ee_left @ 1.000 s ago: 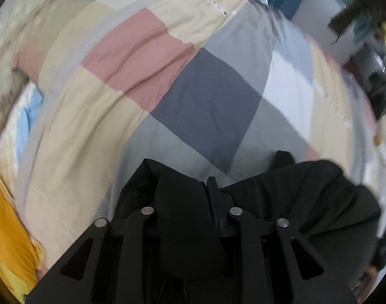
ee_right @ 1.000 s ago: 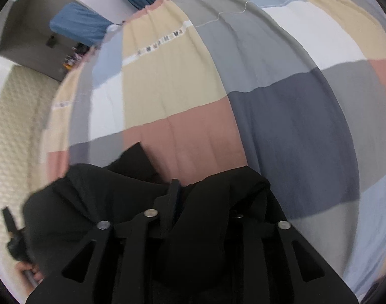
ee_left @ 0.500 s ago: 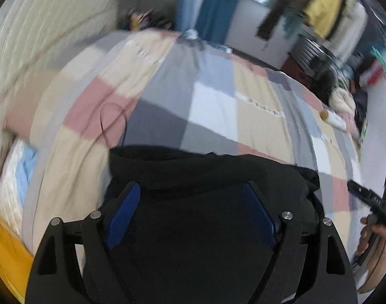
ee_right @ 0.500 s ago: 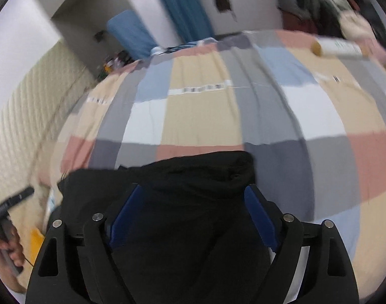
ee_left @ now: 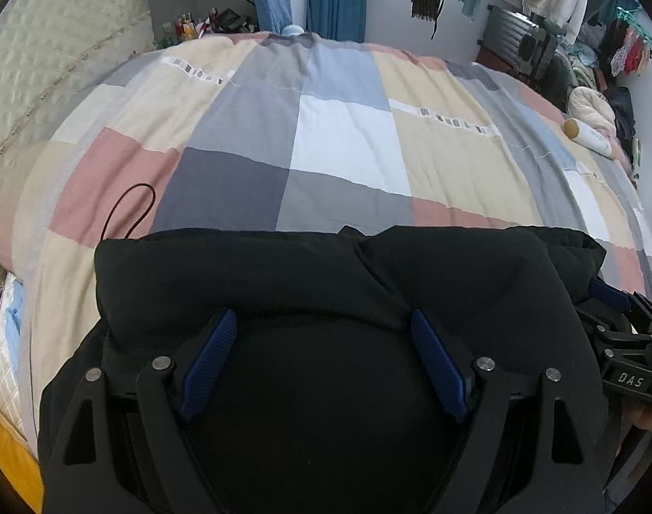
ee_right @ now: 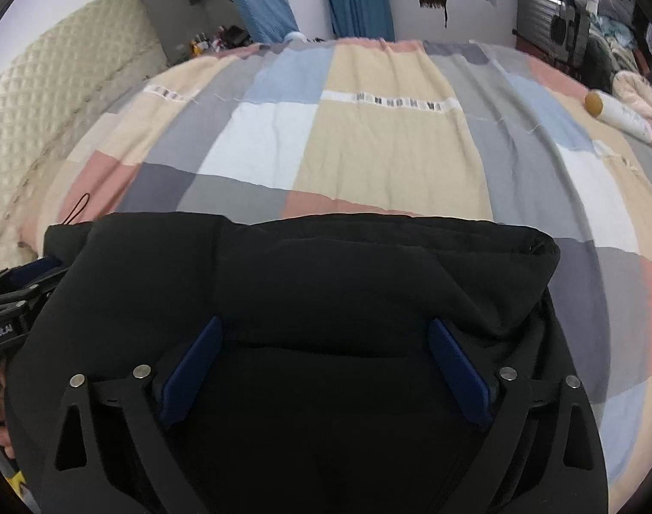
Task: Fold large clothes
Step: 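Press the folded jacket flat with both open grippers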
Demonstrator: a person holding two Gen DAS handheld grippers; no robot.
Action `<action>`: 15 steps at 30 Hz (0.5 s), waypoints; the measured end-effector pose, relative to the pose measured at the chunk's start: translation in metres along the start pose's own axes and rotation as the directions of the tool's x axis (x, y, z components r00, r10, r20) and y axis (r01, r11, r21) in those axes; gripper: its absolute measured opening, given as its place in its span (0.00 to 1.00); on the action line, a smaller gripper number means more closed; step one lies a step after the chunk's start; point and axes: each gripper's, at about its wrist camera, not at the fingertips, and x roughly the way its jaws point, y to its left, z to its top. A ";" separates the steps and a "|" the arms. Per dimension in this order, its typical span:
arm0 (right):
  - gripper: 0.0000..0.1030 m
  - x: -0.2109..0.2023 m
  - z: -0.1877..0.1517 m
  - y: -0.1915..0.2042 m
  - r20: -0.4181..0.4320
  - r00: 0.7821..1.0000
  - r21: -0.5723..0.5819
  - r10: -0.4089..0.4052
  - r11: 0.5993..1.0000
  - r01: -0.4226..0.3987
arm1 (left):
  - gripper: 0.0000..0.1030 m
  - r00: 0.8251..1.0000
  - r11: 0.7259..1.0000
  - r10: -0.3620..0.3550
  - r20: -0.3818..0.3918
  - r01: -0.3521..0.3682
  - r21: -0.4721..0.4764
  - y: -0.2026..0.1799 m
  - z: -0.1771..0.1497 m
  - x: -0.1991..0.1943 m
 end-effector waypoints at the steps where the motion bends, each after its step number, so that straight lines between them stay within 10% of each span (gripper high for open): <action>1: 0.94 0.006 0.003 -0.003 -0.009 1.000 0.010 0.000 1.000 0.000 | 0.81 1.000 1.000 0.006 -0.004 -0.006 0.004 -0.001 0.002 0.004; 15: 0.98 -0.013 -0.019 -0.006 0.067 0.998 0.012 0.004 1.000 -0.005 | 0.82 0.996 0.997 0.063 0.068 -0.066 0.046 0.000 -0.025 -0.009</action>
